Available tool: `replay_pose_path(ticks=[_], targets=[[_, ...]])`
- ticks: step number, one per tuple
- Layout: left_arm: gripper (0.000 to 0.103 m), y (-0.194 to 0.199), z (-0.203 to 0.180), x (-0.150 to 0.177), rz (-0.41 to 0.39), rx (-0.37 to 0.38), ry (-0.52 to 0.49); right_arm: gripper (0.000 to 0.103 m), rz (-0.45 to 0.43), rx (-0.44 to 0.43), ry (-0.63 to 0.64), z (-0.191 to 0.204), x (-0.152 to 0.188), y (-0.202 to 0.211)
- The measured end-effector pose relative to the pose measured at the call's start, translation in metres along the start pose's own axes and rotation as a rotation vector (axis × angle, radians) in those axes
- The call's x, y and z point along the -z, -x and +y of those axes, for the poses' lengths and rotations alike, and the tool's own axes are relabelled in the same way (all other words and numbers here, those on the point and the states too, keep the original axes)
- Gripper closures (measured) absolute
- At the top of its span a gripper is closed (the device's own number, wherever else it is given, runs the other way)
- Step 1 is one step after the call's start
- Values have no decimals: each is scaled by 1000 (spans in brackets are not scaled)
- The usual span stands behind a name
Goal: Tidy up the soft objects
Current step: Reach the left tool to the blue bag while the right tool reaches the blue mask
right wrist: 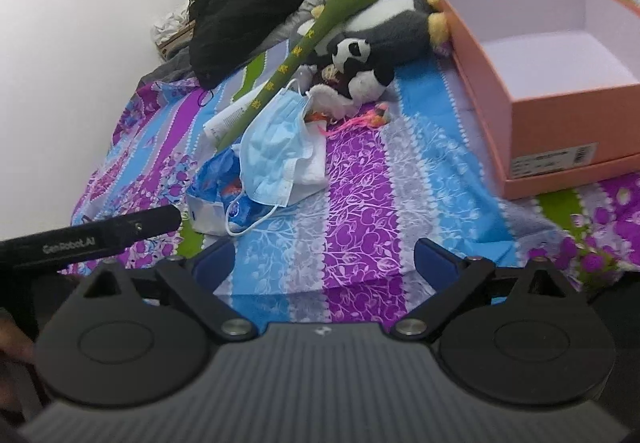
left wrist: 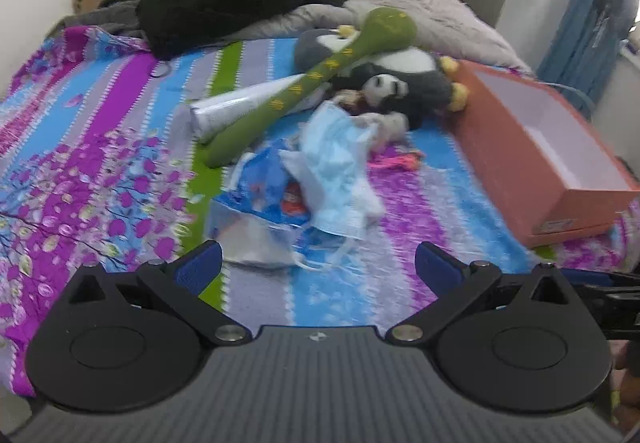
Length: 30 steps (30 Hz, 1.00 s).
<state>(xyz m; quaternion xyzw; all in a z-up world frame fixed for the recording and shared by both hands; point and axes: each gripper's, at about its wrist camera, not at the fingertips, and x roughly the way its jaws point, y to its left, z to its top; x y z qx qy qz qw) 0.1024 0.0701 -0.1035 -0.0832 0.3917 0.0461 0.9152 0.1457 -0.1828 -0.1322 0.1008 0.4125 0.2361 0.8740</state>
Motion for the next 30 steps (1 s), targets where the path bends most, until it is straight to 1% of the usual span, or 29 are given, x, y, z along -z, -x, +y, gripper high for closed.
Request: replay_pose_path(ticks=[2, 3, 5, 9, 12, 13, 16, 17, 18, 20, 22, 23, 24, 25, 26, 28, 29, 30], targets=[[0, -11, 5, -2, -6, -1, -14, 18, 21, -19, -6, -1, -3, -14], [0, -16, 8, -3, -8, -2, -19, 27, 33, -32, -10, -1, -4, -21], [0, -26, 13, -5, -18, -10, -24, 28, 36, -56, -18, -1, -7, -34], [0, -44, 21, -4, -38, -21, -16, 27, 18, -73, -16, 3, -10, -62], [0, -55, 28, -3, -45, -14, -1, 27, 32, -83, -64, 3, -15, -84], [0, -58, 30, -3, -47, -12, 6, 25, 35, -87, -74, 4, -17, -91], [0, -68, 37, -4, -51, -11, 24, 26, 55, -155, -158, 2, -28, -110], [1, -71, 40, -4, -53, -12, 28, 26, 55, -158, -180, 2, -32, -116], [4, -74, 42, -4, -52, -7, 34, 26, 52, -154, -186, 3, -37, -122], [7, -81, 47, -5, -46, 8, 49, 27, 50, -144, -176, 5, -43, -131], [11, -87, 52, -5, -50, 20, 58, 35, 63, -141, -160, 9, -46, -142], [12, -89, 53, -5, -51, 23, 61, 36, 69, -138, -155, 10, -46, -148], [14, -92, 56, -6, -54, 24, 68, 40, 80, -134, -149, 12, -47, -154], [16, -95, 58, -6, -56, 28, 75, 45, 90, -133, -142, 12, -48, -159], [17, -98, 60, -6, -57, 34, 85, 48, 99, -134, -136, 14, -47, -164], [22, -104, 65, -5, -61, 46, 108, 63, 121, -141, -139, 15, -45, -172], [24, -107, 67, -5, -61, 53, 117, 68, 135, -148, -140, 16, -44, -176], [29, -110, 68, -4, -59, 56, 125, 77, 142, -151, -137, 18, -44, -178]])
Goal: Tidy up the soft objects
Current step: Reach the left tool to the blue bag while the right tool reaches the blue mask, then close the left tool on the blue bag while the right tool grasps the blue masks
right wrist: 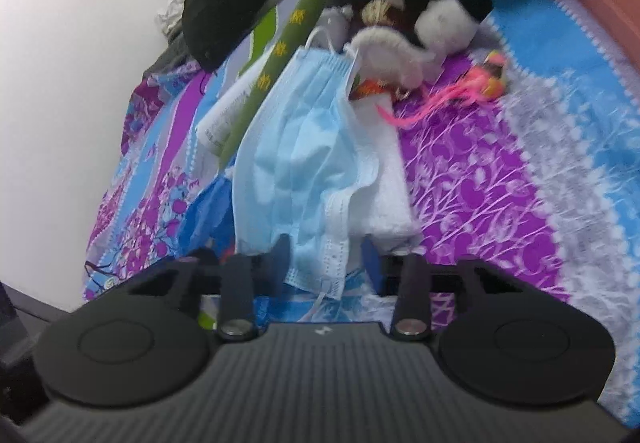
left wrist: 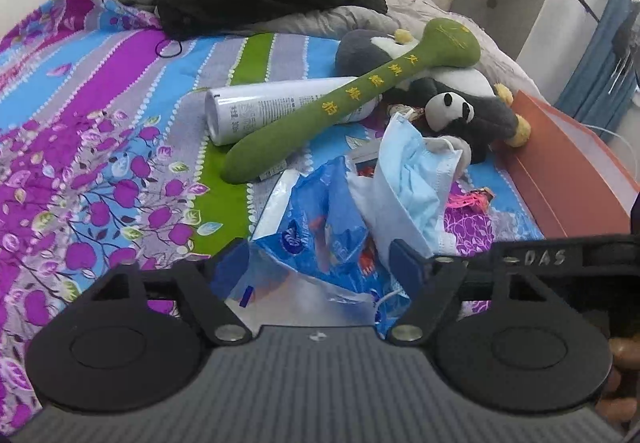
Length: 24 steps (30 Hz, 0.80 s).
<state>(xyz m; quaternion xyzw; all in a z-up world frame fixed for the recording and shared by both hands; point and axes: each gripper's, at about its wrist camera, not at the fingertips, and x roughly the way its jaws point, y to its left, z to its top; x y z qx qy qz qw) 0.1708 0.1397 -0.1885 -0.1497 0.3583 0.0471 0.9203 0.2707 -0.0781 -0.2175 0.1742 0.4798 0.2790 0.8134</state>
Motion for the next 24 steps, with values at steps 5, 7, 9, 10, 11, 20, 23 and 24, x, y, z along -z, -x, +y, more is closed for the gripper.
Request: replay_pose_path(ticks=[5, 7, 9, 10, 11, 20, 23, 24], targets=[[57, -3, 9, 3, 8, 31, 59, 97, -12, 12, 46, 12, 3, 5], [66, 2, 8, 4, 2, 26, 63, 97, -22, 7, 56, 15, 3, 12], [71, 8, 8, 5, -4, 25, 75, 97, -39, 7, 67, 17, 2, 22], [74, 10, 9, 7, -6, 24, 83, 97, -48, 12, 74, 18, 2, 26], [76, 13, 9, 8, -7, 24, 92, 98, -59, 19, 87, 19, 2, 32], [90, 53, 7, 31, -27, -25, 178, 99, -133, 111, 193, 23, 15, 82], [90, 66, 8, 38, -30, -39, 199, 99, -147, 144, 192, 15, 20, 99], [90, 70, 8, 41, -28, -42, 201, 99, -148, 158, 192, 12, 23, 104]])
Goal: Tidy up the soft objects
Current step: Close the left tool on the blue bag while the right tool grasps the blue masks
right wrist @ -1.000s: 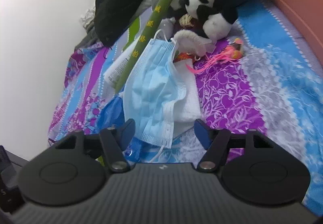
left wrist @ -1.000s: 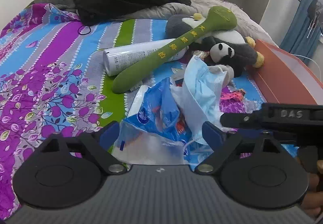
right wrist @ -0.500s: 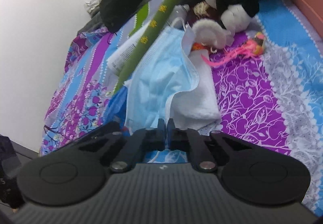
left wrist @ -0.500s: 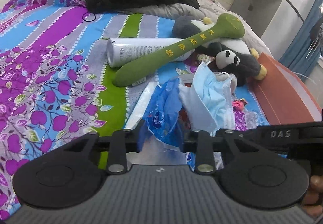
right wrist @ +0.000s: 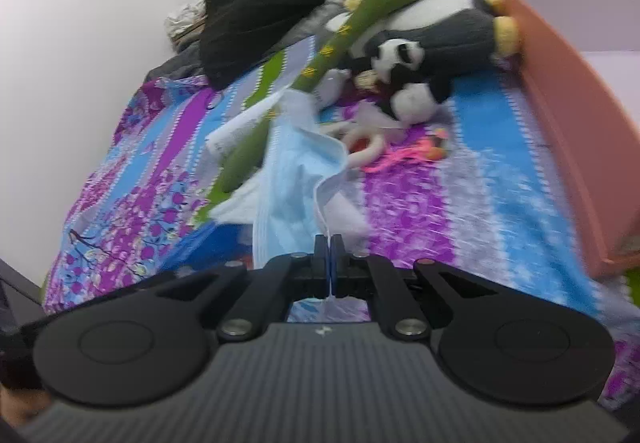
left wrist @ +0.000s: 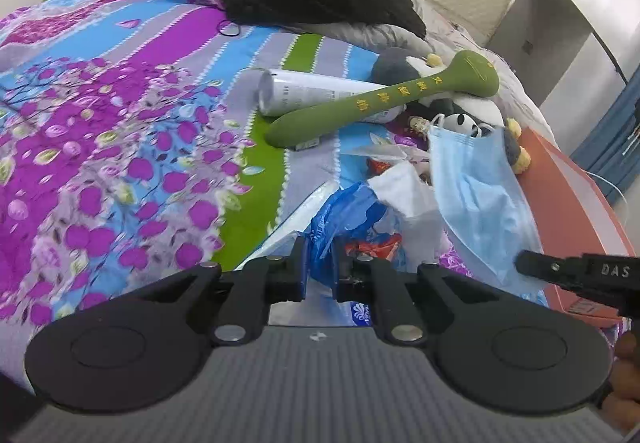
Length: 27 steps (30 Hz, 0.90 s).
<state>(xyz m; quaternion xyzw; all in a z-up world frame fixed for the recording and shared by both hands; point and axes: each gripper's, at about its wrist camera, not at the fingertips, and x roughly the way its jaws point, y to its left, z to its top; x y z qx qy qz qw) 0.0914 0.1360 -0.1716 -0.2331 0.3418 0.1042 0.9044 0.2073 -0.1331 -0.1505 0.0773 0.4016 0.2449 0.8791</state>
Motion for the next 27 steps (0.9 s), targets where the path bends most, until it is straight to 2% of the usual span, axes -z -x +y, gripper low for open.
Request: replay_pose_path(ticks=[8, 10, 11, 12, 13, 14, 15, 16, 19, 27], targets=[[89, 18, 0, 18, 51, 7, 5, 99, 54, 125, -11, -28, 27, 13], [87, 17, 1, 20, 81, 20, 6, 96, 79, 128, -38, -35, 30, 11], [84, 16, 1, 22, 97, 36, 0, 96, 84, 123, -52, -37, 31, 11], [71, 16, 0, 22, 106, 43, -4, 95, 89, 126, -63, -39, 32, 11], [52, 16, -1, 22, 107, 41, -4, 89, 92, 140, -65, -40, 31, 11], [44, 17, -1, 22, 104, 36, -7, 84, 92, 164, -60, -39, 31, 11], [39, 18, -2, 22, 95, 41, -17, 67, 80, 180, -52, -38, 31, 12], [38, 19, -3, 22, 85, 45, -26, 54, 67, 185, -49, -37, 31, 13], [36, 17, -5, 18, 84, 55, -44, 45, 39, 186, -38, -34, 31, 13], [34, -5, -16, 9, 59, -1, -139, 44, 38, 256, 14, -28, 31, -15]])
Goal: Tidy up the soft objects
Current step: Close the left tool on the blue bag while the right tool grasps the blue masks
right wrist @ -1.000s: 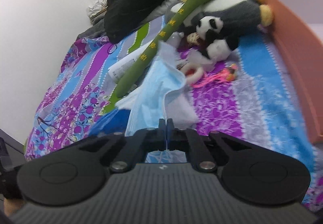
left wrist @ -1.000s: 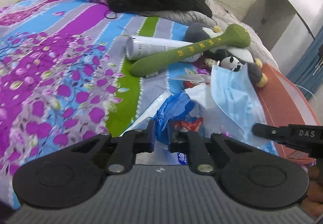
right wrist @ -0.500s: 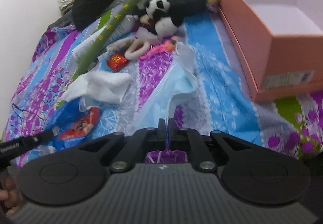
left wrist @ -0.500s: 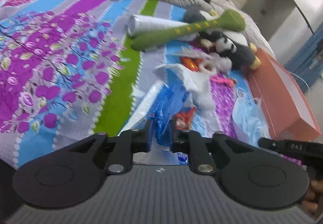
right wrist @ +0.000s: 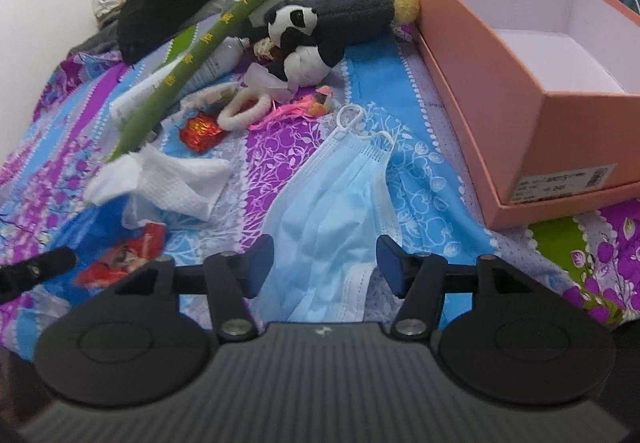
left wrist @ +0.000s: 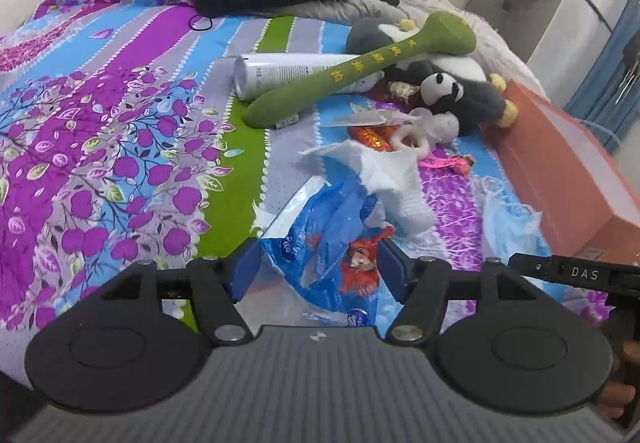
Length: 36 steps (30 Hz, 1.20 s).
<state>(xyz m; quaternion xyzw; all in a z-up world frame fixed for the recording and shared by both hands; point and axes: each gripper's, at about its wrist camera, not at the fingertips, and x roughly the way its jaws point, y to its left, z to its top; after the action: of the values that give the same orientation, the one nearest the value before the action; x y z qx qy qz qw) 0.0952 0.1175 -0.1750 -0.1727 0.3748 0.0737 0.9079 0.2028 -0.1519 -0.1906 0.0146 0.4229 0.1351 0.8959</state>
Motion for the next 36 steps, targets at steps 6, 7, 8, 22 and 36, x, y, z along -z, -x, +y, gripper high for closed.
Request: replay_pose_path(ticks=[6, 7, 8, 22, 36], targets=[[34, -22, -6, -5, -6, -23, -43, 44, 22, 40, 42, 4, 6, -27], [34, -26, -6, -5, -2, -27, -46, 43, 19, 43, 52, 4, 7, -30], [34, -30, -6, -5, -1, -28, -46, 42, 10, 44, 68, 6, 8, -31], [83, -40, 4, -4, 3, -44, 51, 93, -9, -3, 229, 25, 14, -28], [84, 52, 3, -15, -102, -95, 117, 94, -79, -104, 157, 23, -2, 39]])
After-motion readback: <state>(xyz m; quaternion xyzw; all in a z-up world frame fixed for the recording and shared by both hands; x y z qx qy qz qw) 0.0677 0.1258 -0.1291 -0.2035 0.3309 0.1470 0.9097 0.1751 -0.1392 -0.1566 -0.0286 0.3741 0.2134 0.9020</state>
